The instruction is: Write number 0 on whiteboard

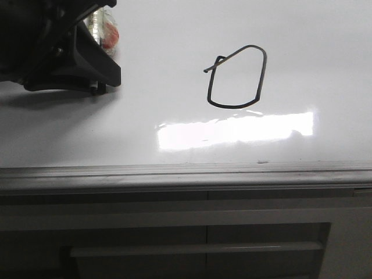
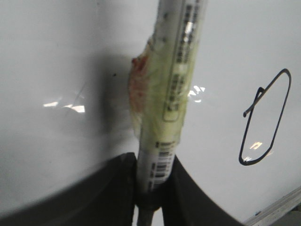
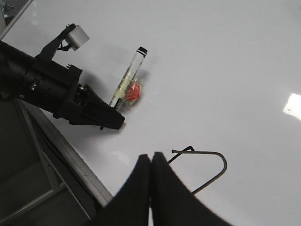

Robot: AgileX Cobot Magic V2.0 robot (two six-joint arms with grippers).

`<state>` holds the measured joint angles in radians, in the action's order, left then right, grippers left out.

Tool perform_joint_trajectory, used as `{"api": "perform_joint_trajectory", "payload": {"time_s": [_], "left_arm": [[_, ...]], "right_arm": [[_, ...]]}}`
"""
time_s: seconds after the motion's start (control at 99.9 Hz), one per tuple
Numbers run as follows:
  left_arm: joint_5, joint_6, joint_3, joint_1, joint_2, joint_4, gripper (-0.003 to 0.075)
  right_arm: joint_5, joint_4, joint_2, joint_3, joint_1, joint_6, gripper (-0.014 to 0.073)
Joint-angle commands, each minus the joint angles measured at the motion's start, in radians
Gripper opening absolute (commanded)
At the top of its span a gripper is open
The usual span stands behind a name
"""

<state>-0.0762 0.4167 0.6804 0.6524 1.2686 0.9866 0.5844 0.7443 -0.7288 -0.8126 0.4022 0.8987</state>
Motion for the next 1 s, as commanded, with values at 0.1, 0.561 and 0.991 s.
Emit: {"api": "perform_joint_trajectory", "payload": {"time_s": [0.1, 0.561, 0.991], "left_arm": [[0.043, -0.004, 0.014, -0.014, -0.001, 0.004, -0.0005], [0.052, -0.004, 0.014, -0.014, -0.001, 0.004, 0.0258], [0.042, -0.004, 0.014, -0.014, -0.087, -0.03, 0.0541]], "right_arm": [[-0.049, 0.035, 0.003, -0.026, -0.006, -0.001, -0.0069], [-0.044, 0.05, 0.003, -0.026, -0.006, -0.001, -0.0068], [-0.06, 0.024, 0.019, -0.024, -0.006, -0.001, -0.0069]]}}
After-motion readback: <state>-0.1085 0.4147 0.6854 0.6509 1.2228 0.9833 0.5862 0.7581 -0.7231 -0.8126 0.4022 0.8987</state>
